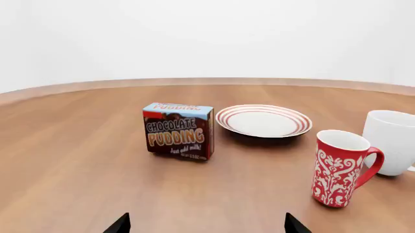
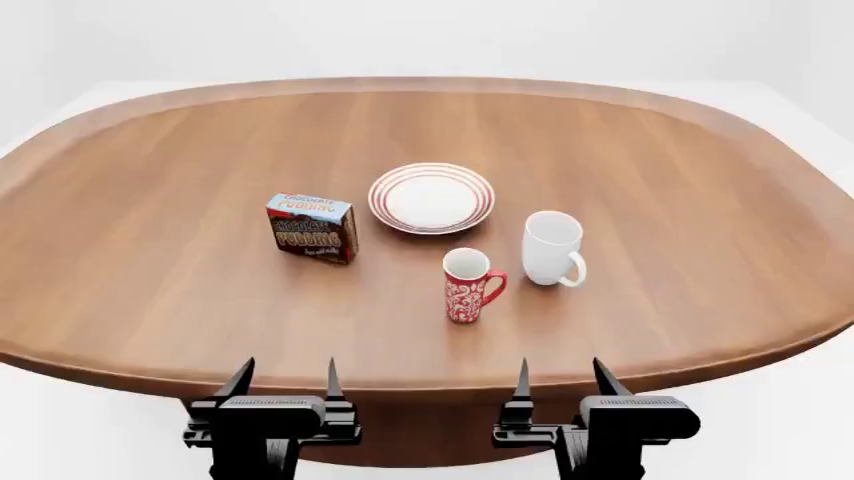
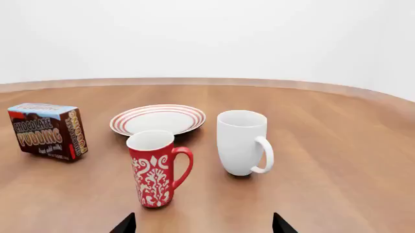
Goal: Put the chocolate pudding to the right of the plate.
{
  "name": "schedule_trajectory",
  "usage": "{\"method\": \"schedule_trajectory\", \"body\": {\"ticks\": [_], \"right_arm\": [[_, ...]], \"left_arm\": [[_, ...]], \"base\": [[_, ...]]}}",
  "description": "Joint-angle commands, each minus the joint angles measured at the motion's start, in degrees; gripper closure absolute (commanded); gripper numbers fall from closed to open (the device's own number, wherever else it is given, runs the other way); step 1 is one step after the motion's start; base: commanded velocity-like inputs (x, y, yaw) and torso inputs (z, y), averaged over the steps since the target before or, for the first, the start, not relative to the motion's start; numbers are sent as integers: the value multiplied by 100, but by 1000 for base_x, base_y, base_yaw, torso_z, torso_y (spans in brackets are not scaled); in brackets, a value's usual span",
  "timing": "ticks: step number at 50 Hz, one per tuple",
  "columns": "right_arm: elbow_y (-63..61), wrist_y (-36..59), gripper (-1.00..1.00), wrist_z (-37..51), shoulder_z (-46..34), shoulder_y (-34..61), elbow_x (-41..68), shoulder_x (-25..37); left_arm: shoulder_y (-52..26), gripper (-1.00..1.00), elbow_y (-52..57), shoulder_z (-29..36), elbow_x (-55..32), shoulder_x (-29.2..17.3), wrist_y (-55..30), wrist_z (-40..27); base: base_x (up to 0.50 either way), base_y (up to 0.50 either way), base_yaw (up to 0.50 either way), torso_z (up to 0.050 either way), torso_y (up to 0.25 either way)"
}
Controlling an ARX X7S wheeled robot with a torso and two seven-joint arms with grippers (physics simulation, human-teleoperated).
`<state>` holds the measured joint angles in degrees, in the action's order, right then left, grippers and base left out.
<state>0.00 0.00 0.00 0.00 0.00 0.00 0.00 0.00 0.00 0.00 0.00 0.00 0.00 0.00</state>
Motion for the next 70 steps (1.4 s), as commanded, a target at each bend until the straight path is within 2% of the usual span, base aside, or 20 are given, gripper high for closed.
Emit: {"method": "schedule_trajectory", "body": {"ticks": [1, 10, 12, 26, 47, 49, 52, 54, 56, 57, 58, 61, 66, 70], "right_arm": [[12, -11, -100, 144, -95, -5, 84, 86], [-5, 16, -100, 301, -285, 0, 306, 240], [67, -47, -100, 431, -430, 0, 49, 282], [78, -20, -100, 605, -562, 25, 155, 399], [-93, 151, -100, 949, -741, 29, 63, 533], [-716, 1022, -100, 913, -592, 43, 459, 507], [-1507, 1925, -100, 987, -684, 75, 404, 604], [-2593, 2937, -100, 848, -726, 215, 629, 742], [-3054, 3427, -100, 929, -697, 403, 636, 773], [-3556, 4250, -100, 968, -616, 702, 757, 794], [-3717, 4582, -100, 1031, -603, 860, 742, 817], [-4597, 6567, -100, 1019, -100, 1884, 1225, 701], [-5167, 7326, -100, 1060, -279, 2544, 1305, 886], [-5177, 7274, -100, 1072, -291, 2531, 1321, 881]], "left_arm": [[33, -100, 2, 137, -21, -94, 53, -125], [25, -100, -21, 325, -122, -250, 96, -328], [24, -100, -28, 358, -131, -273, 111, -361], [12, -100, -44, 505, -240, -398, 133, -518], [15, -100, -38, 694, -281, -537, 177, -731], [68, -100, 297, 695, -259, -562, -224, -816], [65, -100, 1454, 769, -216, -641, -1384, -890], [-341, -100, 2675, 744, -335, -701, -2899, -913], [-654, -100, 3198, 843, -234, -801, -3474, -917], [-932, -100, 3518, 894, -212, -855, -4008, -887], [-1103, -100, 3710, 908, -212, -875, -4303, -875], [-1885, -100, 4422, 881, -365, -881, -5647, -749], [-2300, -100, 4603, 730, -512, -815, -6108, -683], [-2151, -100, 4474, 816, -443, -877, -5799, -739]], "base": [[0, 0, 0, 0, 0], [0, 0, 0, 0, 0], [0, 125, 0, 0, 0], [0, 488, 0, 0, 0], [0, 100, 0, 0, 0], [0, 0, 0, 0, 0], [0, 0, 0, 0, 0], [0, 0, 0, 0, 0], [0, 0, 0, 0, 0], [0, 0, 0, 0, 0], [0, 0, 0, 0, 0], [0, 0, 0, 0, 0], [0, 0, 0, 0, 0], [0, 0, 0, 0, 0]]}}
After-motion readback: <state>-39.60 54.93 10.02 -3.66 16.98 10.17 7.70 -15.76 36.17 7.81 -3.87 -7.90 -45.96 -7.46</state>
